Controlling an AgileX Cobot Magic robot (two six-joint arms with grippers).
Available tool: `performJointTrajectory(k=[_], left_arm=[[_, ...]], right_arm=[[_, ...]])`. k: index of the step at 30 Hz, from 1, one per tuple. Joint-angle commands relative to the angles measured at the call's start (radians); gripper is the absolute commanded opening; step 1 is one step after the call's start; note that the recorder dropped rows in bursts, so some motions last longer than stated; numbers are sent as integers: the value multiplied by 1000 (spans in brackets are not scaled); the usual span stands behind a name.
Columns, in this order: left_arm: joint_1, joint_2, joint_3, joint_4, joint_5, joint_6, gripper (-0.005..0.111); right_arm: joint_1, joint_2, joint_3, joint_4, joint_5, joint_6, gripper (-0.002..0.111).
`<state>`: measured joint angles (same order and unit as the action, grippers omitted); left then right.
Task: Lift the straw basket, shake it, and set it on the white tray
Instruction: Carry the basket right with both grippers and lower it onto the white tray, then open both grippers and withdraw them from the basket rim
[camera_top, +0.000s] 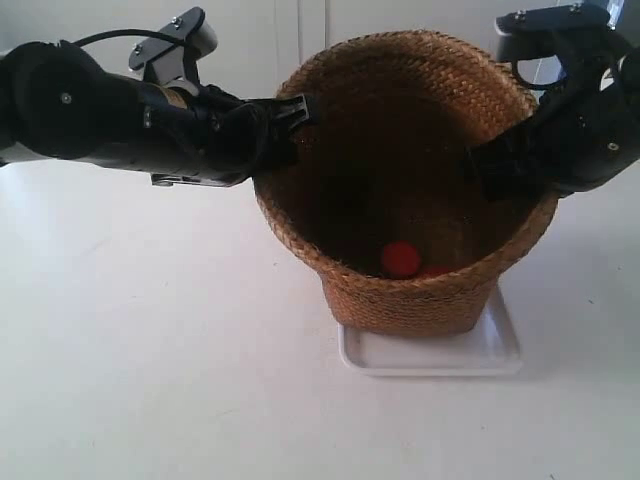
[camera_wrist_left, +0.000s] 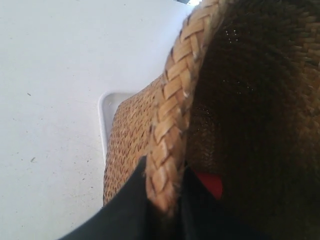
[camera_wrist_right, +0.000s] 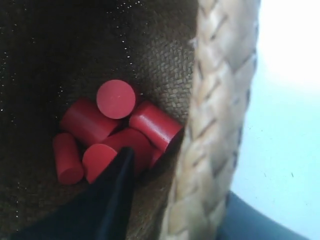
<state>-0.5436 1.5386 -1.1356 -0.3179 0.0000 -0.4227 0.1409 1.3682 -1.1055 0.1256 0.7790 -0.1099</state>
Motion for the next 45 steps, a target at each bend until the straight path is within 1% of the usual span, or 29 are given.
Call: performJointTrajectory(k=[1, 3, 8, 10, 11, 13, 15, 18, 20, 23, 25, 34, 38, 42, 45], left_arm=[[-5, 9, 4, -17, 12, -77, 0], [-5, 9, 4, -17, 20, -75, 0], [-5, 9, 4, -13, 19, -73, 0], [-5, 9, 4, -8, 21, -71, 1], [-5, 9, 4, -6, 23, -71, 4], [-5, 9, 4, -6, 23, -71, 14], [-5, 9, 4, -6, 23, -71, 28], [-5, 9, 4, -6, 21, -71, 50], [-5, 9, 4, -6, 17, -71, 62], [-5, 9, 4, -6, 17, -71, 72], [-5, 9, 4, -6, 17, -69, 74], [-5, 0, 4, -3, 0, -66, 74], [-5, -24, 4, 61, -45, -66, 74], [10, -60, 4, 96, -73, -64, 74], [26, -86, 4, 98, -47, -7, 74]], right_arm=[[-2, -1, -5, 18, 21, 80, 0], [-2, 3, -21, -23, 55, 163, 0], [-2, 13, -62, -42, 103, 167, 1], [-2, 13, -72, -44, 108, 167, 7], [-2, 13, -78, -44, 110, 167, 12], [-2, 13, -93, -44, 114, 167, 24], [-2, 11, -104, -44, 116, 167, 41], [-2, 7, -113, -44, 121, 167, 62], [-2, 7, -115, -46, 126, 167, 70], [-2, 7, -115, -55, 125, 167, 71], [-2, 7, -117, -72, 112, 167, 71], [-2, 16, -161, -151, 50, 163, 71], [-2, 20, -163, -175, 40, 163, 71], [-2, 18, -173, -253, 24, 163, 71], [-2, 8, -199, -294, 31, 170, 71]])
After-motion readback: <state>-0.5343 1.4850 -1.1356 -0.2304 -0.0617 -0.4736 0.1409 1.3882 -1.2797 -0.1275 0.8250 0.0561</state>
